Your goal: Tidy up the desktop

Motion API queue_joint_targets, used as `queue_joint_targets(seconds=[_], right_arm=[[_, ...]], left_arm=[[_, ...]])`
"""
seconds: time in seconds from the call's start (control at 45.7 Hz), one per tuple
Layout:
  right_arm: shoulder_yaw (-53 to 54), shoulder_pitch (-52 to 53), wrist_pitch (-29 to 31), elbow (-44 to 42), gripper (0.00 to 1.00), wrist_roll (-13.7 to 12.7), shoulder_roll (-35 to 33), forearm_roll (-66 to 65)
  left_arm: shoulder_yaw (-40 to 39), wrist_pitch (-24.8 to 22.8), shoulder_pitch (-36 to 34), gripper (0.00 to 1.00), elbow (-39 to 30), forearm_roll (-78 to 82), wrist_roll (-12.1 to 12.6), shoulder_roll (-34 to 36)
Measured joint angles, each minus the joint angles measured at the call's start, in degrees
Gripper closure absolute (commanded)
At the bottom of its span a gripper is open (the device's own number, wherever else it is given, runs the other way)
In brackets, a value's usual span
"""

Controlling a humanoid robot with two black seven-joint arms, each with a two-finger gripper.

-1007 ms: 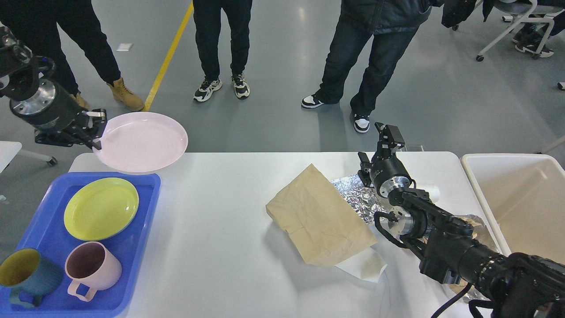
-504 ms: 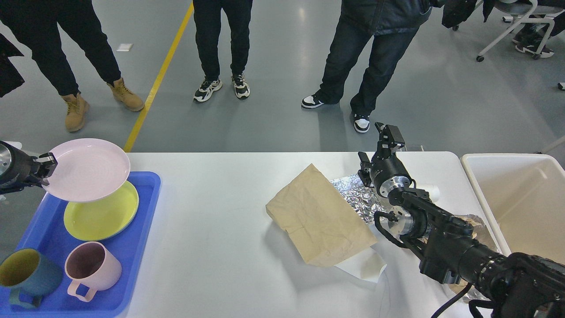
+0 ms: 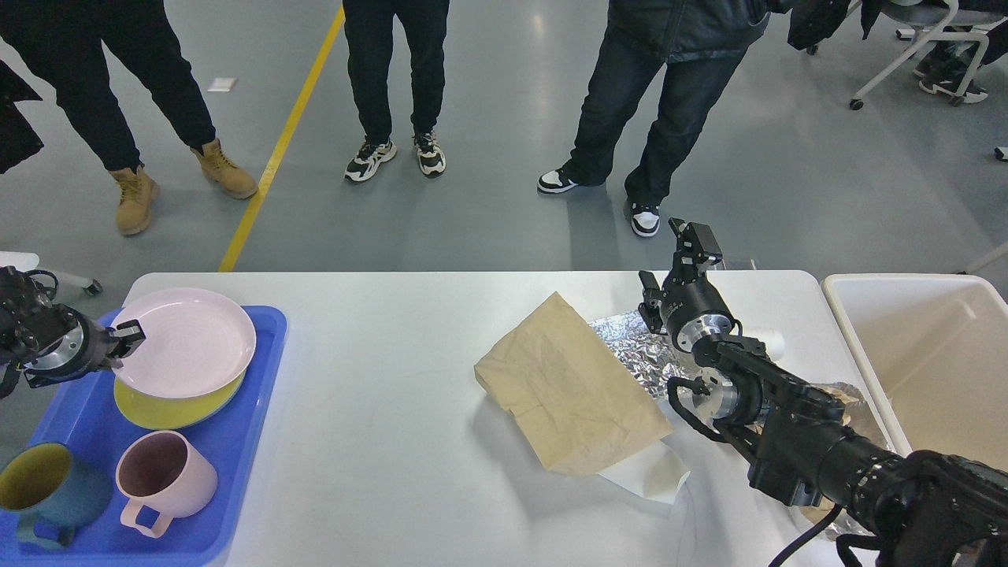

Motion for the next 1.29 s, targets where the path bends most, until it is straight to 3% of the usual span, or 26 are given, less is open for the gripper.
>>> queue_joint_targets(seconds=[0.088,0.394,0.504,0.635,0.854,0.942,1.117,1.182,1.292], right_arm=[[0.00,0.00,0.00,0.00,0.00,0.00,0.00,0.00],[0.00,0.00,0.00,0.00,0.00,0.00,0.00,0.00],[0.00,0.00,0.00,0.00,0.00,0.00,0.00,0.00],[0.00,0.00,0.00,0.00,0.00,0.00,0.00,0.00],[0.00,0.00,0.00,0.00,0.00,0.00,0.00,0.00],[0.00,0.00,0.00,0.00,0.00,0.00,0.00,0.00],[0.00,0.00,0.00,0.00,0.00,0.00,0.00,0.00],[0.00,0.00,0.00,0.00,0.00,0.00,0.00,0.00],[0.00,0.00,0.00,0.00,0.00,0.00,0.00,0.00]], left_arm=[[0.02,0.25,0.32,0.95,0.00,0.00,0.00,-0.20],[0.09,0.46,0.45,0.57,-0.07,0.10,0.00,-0.30],[0.07,0.46,0.45,0.42,-0.18,0.16,-0.08,-0.32],[0.07,0.45,0.45,0.16,-0.21,0.18,-0.31,-0.32],[0.18,0.59,-1.35,0.10,-0.08,0.08,-0.85,-0.03],[0.66,0.74,-4.05,0.04,0.07,0.08,-0.87,0.49],[1.22,0.74,-10.46,0.04,0.14,0.07,-1.28,2.60],[1.27,0.74,-12.85,0.04,0.16,0.02,-2.03,3.07],[0.70,0.74,-15.97,0.04,0.16,-0.34,-5.62,3.15]])
